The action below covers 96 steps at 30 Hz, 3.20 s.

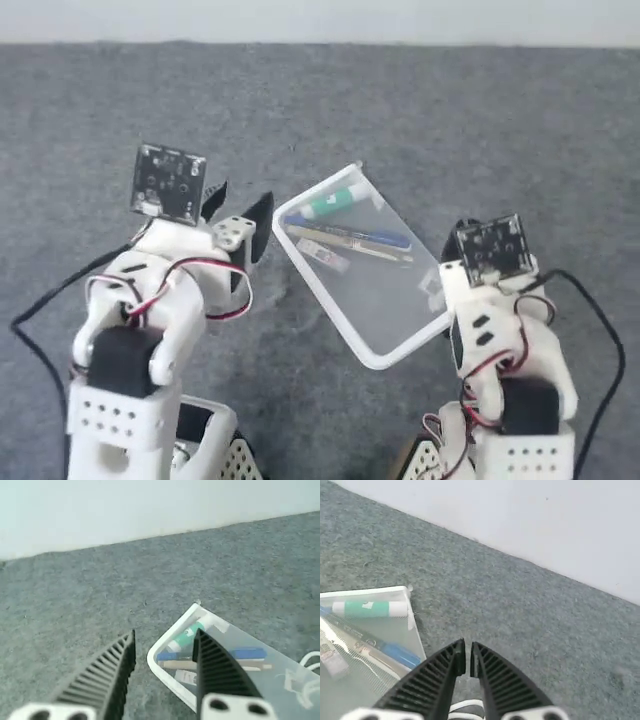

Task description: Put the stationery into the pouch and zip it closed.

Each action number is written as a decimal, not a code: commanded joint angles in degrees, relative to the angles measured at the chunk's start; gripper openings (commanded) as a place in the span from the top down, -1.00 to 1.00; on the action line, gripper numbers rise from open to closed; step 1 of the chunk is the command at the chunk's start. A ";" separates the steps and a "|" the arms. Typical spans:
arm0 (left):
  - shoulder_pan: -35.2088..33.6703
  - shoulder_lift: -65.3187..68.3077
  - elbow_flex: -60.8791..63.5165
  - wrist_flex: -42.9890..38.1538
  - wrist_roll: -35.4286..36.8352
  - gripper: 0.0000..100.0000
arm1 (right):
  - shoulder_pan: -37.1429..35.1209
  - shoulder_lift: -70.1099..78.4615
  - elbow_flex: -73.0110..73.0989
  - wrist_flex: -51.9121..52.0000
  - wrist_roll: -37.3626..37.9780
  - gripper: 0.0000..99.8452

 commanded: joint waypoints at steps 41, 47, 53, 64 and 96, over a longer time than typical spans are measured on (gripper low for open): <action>-7.30 -38.77 51.74 -9.49 -6.95 0.83 | 16.13 -16.75 31.12 11.30 0.53 0.99; -7.30 -38.59 51.82 -4.40 -6.59 0.84 | 16.48 -16.75 31.12 20.09 0.44 0.99; -7.21 -38.59 51.82 7.12 -6.51 0.84 | 16.57 -16.66 31.12 21.49 0.53 0.99; -7.21 -38.68 51.82 8.35 -6.77 0.84 | 16.31 -16.66 31.12 21.49 0.62 0.99; -7.21 -38.68 51.82 8.35 -6.77 0.84 | 16.22 -16.66 31.12 21.49 0.62 0.99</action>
